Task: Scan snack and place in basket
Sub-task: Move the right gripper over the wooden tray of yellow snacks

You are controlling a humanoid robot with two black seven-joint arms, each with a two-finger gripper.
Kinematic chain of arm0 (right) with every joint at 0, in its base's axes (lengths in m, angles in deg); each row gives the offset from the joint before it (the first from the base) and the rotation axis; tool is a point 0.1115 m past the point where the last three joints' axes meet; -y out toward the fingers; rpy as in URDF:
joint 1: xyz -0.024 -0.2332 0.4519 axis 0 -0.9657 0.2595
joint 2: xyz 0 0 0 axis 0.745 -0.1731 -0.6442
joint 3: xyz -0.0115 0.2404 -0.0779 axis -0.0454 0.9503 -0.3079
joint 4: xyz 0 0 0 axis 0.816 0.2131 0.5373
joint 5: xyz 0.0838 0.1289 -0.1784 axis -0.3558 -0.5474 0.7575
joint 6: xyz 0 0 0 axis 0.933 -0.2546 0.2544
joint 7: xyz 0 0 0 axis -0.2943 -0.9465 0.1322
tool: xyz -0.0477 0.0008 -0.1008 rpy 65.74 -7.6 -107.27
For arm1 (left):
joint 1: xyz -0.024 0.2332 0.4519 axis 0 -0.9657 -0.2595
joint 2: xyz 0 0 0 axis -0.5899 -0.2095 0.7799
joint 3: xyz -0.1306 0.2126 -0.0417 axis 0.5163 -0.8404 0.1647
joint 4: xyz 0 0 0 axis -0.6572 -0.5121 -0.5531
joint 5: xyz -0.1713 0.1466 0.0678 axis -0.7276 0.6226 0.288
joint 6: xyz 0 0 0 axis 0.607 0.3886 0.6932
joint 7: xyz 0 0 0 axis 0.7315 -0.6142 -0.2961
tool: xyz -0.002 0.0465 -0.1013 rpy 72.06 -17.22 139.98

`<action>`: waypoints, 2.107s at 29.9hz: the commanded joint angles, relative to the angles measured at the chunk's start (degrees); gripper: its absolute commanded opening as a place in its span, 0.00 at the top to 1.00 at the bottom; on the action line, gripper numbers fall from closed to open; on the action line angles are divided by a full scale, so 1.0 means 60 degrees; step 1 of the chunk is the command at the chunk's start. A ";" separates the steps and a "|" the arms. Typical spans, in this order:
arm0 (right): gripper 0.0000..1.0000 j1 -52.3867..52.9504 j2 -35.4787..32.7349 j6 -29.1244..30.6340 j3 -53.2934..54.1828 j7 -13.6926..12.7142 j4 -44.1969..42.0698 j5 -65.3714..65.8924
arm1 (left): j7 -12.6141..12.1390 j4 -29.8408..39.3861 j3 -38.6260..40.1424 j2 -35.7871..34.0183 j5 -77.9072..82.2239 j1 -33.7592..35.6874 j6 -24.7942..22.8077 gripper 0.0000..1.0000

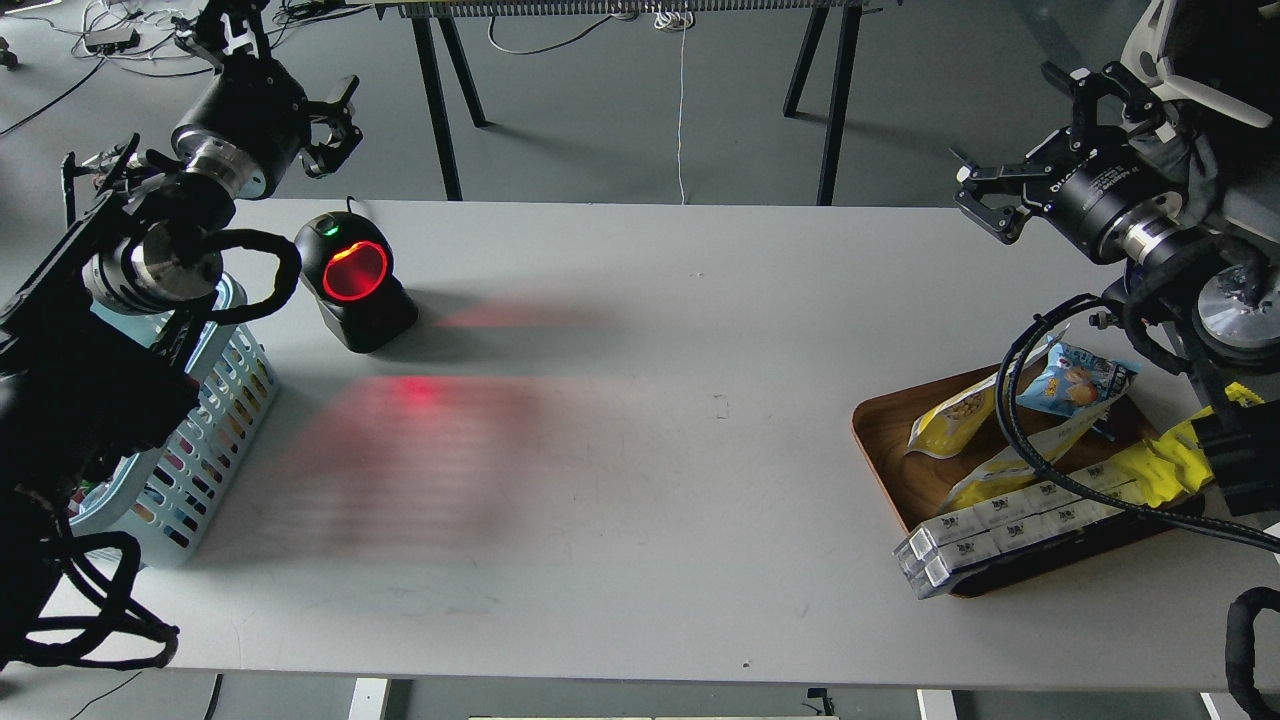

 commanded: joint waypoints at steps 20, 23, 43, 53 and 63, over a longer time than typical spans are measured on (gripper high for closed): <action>0.01 0.0609 -0.0571 0.0015 -0.1618 -0.0049 0.0225 0.0264 | -0.0156 -0.0072 0.0011 -0.0118 0.0050 0.0129 0.0026 0.00; 0.01 0.1122 -0.0878 0.0015 -0.2262 -0.0078 0.0225 0.0278 | -0.0171 -0.0087 -0.0004 -0.0147 0.0211 0.0144 0.0027 0.00; 0.01 0.8137 -0.4449 -0.1683 -1.1459 -0.1463 0.3193 -0.0349 | -0.0127 -0.0116 -0.0004 -0.0133 0.0256 0.0730 0.0056 0.00; 0.04 1.2500 -0.6622 -0.2768 -1.7698 -0.1463 0.6744 -0.0922 | -0.0098 -0.0116 -0.0018 -0.0147 0.0256 0.0613 0.0042 0.00; 0.04 1.2595 -0.5919 -0.2739 -1.9110 -0.1463 0.6978 -0.0923 | -0.0039 -0.0116 -0.0018 -0.0162 0.0256 0.0320 0.0042 0.00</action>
